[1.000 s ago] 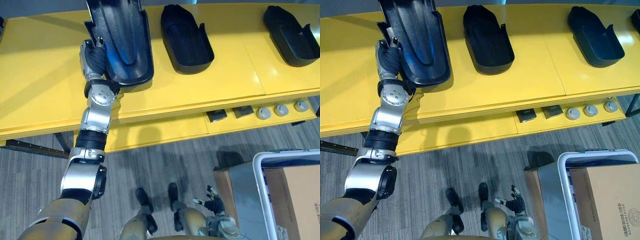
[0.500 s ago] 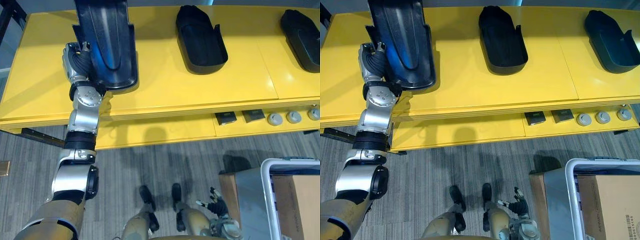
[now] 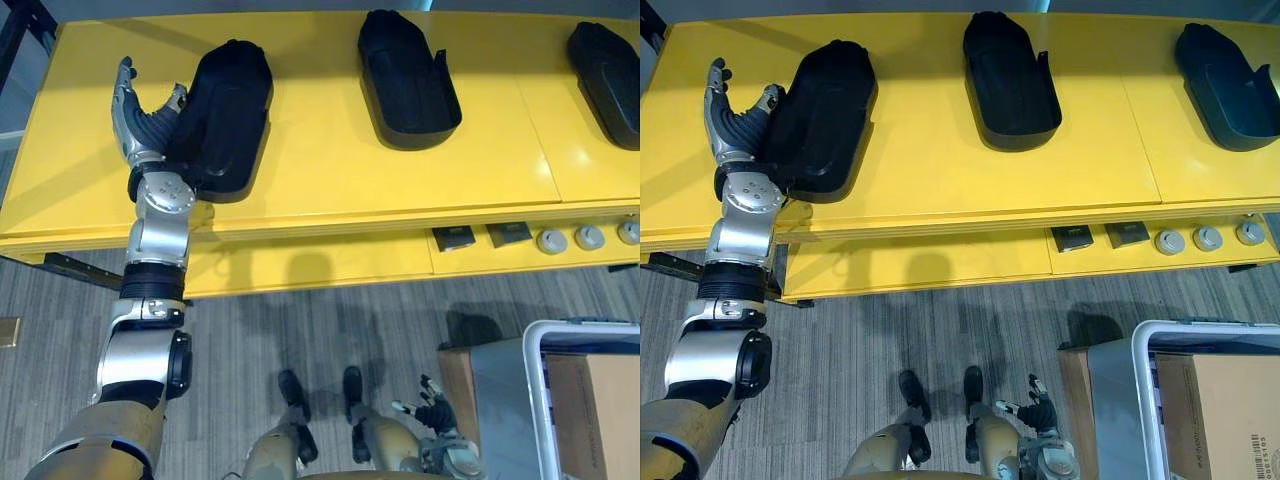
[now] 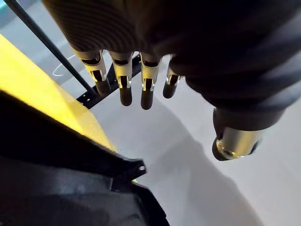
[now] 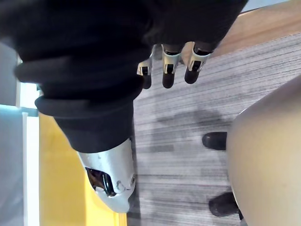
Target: Walk over and take plastic housings, then place them on the shelf
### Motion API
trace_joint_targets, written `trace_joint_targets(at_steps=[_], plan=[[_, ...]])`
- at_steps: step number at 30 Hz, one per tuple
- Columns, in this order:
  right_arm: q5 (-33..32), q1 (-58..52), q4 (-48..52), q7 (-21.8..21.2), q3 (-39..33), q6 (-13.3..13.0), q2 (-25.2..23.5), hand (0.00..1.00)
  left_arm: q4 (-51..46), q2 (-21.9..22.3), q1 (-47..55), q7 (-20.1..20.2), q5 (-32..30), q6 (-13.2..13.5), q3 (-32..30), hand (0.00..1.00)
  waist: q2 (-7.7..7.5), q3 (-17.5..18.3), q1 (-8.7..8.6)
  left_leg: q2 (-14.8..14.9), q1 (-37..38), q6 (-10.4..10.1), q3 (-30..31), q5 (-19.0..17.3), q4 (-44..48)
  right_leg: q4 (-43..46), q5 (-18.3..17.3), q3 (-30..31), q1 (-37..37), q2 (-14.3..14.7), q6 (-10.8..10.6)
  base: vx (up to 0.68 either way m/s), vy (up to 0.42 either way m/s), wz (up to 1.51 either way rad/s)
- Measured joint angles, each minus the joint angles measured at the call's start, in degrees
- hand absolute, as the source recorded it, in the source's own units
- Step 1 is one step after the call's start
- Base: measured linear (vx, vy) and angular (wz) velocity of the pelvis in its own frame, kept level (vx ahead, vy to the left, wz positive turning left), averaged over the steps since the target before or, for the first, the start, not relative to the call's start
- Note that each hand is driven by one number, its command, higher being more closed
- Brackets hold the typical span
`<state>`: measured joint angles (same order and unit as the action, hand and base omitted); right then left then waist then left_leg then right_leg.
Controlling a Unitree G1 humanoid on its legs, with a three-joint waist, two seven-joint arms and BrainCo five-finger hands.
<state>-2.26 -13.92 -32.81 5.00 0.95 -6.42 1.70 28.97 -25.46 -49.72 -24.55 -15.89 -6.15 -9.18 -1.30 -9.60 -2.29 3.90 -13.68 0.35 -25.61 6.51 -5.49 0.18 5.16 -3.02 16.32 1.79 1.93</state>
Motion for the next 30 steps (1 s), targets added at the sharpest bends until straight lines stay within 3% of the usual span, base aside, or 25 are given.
trace_joint_targets(at_steps=[3, 5, 9, 10, 14, 20, 24, 30], plan=[[0.0, 0.0, 0.0, 0.0, 0.0, 0.0, 0.0, 0.00, -12.7, 0.0, 3.9, -2.4, 1.7, 0.6, 0.1, 0.00, 0.00, 0.0, -0.01, 0.0, 0.1, 0.2, 0.2, 0.3, 0.0, -0.2, 0.0, 0.0, -0.3, 0.0, 0.0, 0.01, -0.004, 0.01], [0.0, 0.0, -0.1, 0.0, -0.3, 0.0, -0.1, 0.00, -24.3, 0.7, 9.9, -4.6, 1.7, 2.4, 0.0, 0.00, 0.05, 0.0, 0.15, -0.1, 0.5, 0.2, 0.6, 0.3, 0.0, -0.5, 0.0, -0.1, -0.9, 0.0, 0.0, 0.05, -0.011, 0.06], [-0.5, 0.0, -0.8, 0.1, -1.2, -0.3, -0.2, 0.00, -39.2, 7.2, 24.5, -5.7, -0.9, 5.7, 0.2, 0.00, 0.49, 0.0, 0.73, -0.2, 1.4, 0.2, 1.5, 0.3, 0.0, -0.9, -0.2, -0.2, -2.3, 0.0, 0.0, 0.03, -0.001, 0.12], [-0.5, 0.0, -1.6, 0.0, -1.7, -0.7, -0.2, 0.00, -41.1, 9.4, 29.4, -5.6, -2.4, 6.4, 0.2, 1.00, 0.52, 0.0, 1.05, -0.3, 1.9, -0.1, 1.7, 0.1, 0.0, -1.2, -0.5, -0.3, -3.0, -0.1, 0.1, 0.03, 0.003, 0.11], [-0.5, 0.0, -3.2, 0.0, -2.9, -0.9, -0.2, 0.00, -44.4, 13.9, 41.3, -5.2, -3.5, 7.7, 0.7, 1.00, 0.65, 0.0, 2.04, -0.4, 2.2, -0.1, 2.4, 0.1, 0.0, -1.2, -1.0, -1.1, -3.7, -0.3, 0.1, 0.00, -0.007, 0.13], [-0.3, 0.7, -4.2, 0.3, -2.9, -0.8, -0.2, 0.00, -44.4, 18.2, 53.4, -1.0, -4.6, 9.3, 2.9, 1.00, 0.70, 0.0, 3.27, -0.6, 3.2, 0.1, 3.7, -0.1, 0.0, -1.1, -1.6, -2.9, -5.3, -0.6, -0.2, 0.01, 0.006, 0.16], [0.2, 0.9, -4.2, 0.3, -2.8, -0.4, -0.3, 0.00, -44.0, 18.4, 53.5, 1.7, -4.6, 9.3, 2.9, 1.00, 0.73, 0.0, 3.25, -0.9, 3.9, -0.1, 4.3, 0.1, -0.1, -1.0, -1.9, -3.4, -6.3, -0.9, -0.6, 0.02, 0.027, 0.08], [0.1, 1.0, -4.2, 0.3, -2.7, 0.0, -0.3, 0.00, -38.5, 17.5, 50.7, 2.1, -7.0, 9.7, 4.2, 1.00, 0.73, 0.0, 3.18, -1.0, 3.8, -0.1, 4.4, 0.1, -0.1, -0.8, -2.1, -3.4, -6.1, -1.0, -0.8, 0.02, 0.010, 0.01]])
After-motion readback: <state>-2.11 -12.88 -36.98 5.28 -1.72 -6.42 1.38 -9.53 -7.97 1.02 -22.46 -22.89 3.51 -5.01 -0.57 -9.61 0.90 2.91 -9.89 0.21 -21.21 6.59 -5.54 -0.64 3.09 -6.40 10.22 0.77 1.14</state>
